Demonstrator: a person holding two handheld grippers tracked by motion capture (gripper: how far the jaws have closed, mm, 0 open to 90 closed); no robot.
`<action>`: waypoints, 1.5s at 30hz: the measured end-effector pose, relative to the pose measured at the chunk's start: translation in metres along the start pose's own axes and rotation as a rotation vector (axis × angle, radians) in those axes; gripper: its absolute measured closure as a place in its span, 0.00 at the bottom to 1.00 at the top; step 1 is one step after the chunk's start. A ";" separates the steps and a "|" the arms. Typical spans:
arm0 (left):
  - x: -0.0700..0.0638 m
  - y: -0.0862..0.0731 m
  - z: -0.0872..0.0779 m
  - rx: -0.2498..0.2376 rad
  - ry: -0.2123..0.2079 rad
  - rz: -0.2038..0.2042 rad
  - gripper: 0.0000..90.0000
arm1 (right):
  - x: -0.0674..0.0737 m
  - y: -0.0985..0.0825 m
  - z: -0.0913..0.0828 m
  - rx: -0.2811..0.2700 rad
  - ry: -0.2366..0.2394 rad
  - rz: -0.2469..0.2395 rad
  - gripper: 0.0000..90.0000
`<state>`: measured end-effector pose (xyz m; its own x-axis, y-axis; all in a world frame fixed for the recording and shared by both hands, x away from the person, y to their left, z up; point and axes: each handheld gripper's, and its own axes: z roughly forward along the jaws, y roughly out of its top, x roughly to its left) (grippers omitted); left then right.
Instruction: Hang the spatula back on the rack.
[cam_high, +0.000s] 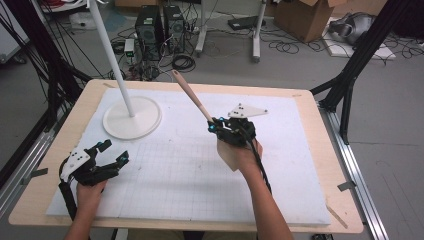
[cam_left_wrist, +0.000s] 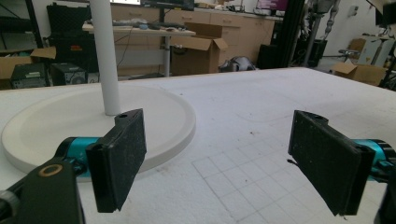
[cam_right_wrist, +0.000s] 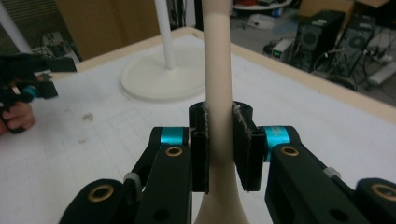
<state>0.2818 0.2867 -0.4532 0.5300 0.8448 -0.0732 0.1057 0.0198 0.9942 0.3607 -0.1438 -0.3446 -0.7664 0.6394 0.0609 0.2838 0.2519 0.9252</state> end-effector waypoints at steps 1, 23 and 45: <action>0.000 0.000 0.000 -0.001 0.000 -0.001 0.22 | 0.002 0.004 0.002 -0.005 0.007 -0.001 0.87; 0.000 0.027 0.006 -0.016 -0.036 -0.119 0.47 | 0.027 0.052 0.036 -0.048 0.083 -0.088 0.87; -0.053 0.132 0.091 -0.020 -0.251 -0.112 0.45 | 0.058 0.026 0.038 -0.071 0.066 -0.131 0.87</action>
<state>0.3436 0.1958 -0.3247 0.7080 0.6781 -0.1974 0.1603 0.1179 0.9800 0.3455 -0.0721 -0.3310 -0.8310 0.5549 -0.0393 0.1396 0.2765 0.9508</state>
